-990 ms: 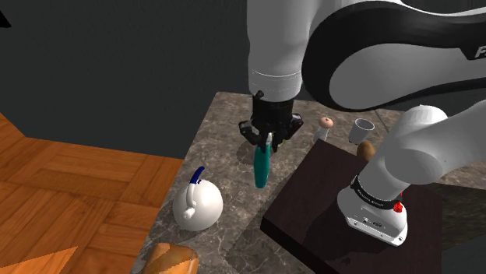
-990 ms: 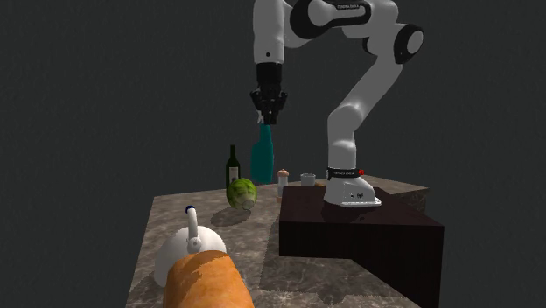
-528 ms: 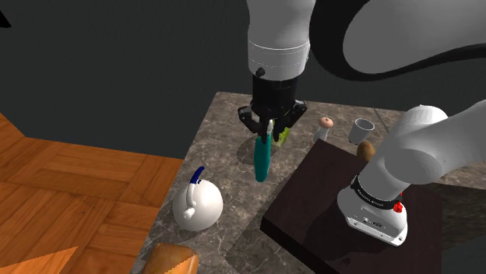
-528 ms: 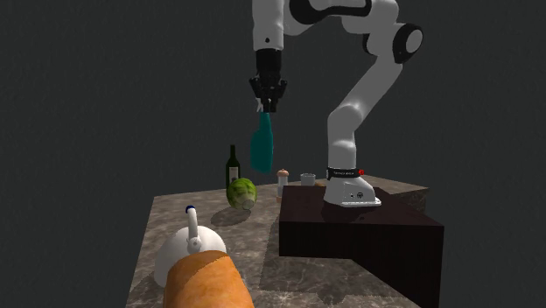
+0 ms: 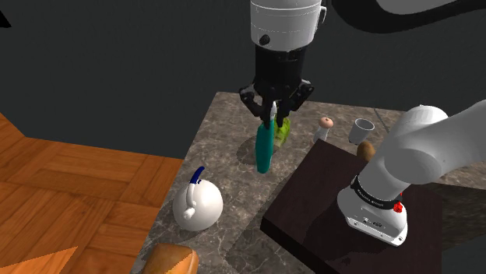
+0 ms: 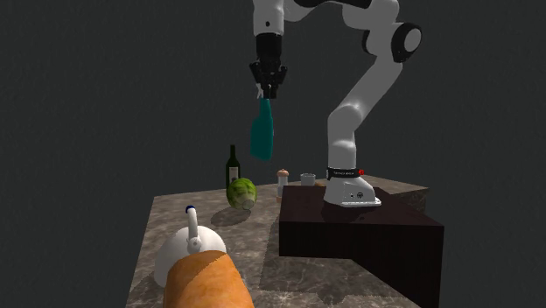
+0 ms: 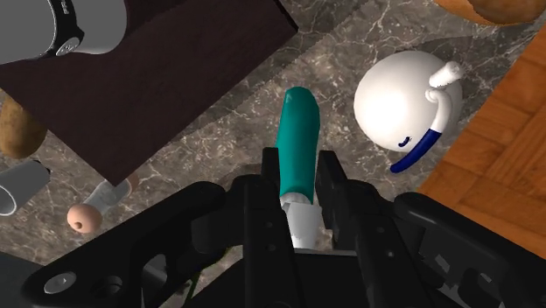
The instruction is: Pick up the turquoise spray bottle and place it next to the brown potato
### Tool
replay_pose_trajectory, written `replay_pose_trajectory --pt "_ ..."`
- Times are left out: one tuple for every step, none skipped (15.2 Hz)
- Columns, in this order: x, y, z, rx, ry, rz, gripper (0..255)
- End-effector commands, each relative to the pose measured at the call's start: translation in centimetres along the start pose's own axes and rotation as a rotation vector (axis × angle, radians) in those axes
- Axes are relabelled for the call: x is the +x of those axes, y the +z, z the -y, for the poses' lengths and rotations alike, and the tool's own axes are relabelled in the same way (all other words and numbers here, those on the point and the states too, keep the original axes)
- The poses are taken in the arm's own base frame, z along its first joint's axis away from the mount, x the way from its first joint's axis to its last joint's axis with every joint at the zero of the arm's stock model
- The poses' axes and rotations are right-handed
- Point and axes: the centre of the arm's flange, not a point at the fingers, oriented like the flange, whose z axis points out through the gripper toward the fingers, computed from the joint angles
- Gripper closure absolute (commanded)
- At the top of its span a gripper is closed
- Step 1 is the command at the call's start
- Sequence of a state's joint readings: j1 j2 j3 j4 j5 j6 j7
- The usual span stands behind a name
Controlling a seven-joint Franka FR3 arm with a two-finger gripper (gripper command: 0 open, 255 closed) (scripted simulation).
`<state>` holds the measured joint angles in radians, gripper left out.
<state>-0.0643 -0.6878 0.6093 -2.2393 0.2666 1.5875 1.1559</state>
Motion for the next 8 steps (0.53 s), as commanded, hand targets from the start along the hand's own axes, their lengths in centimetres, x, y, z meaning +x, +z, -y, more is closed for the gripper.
replay_pose_trajectory --pt "0.1 -0.9 -0.1 0.000 0.000 0.000 255" --pt "0.4 -0.7 -1.3 0.000 0.000 0.000 255" --pt "0.8 -0.6 -2.6 0.000 0.000 0.000 255" --pt "1.1 -0.4 -3.9 0.000 0.000 0.000 255" --pt "1.5 -0.3 -5.1 0.000 0.000 0.000 255" --pt "1.8 -0.2 -6.4 0.000 0.000 0.000 255" --pt "2.2 0.0 -7.7 0.000 0.000 0.000 255" --pt "2.5 0.1 -8.9 0.000 0.000 0.000 255"
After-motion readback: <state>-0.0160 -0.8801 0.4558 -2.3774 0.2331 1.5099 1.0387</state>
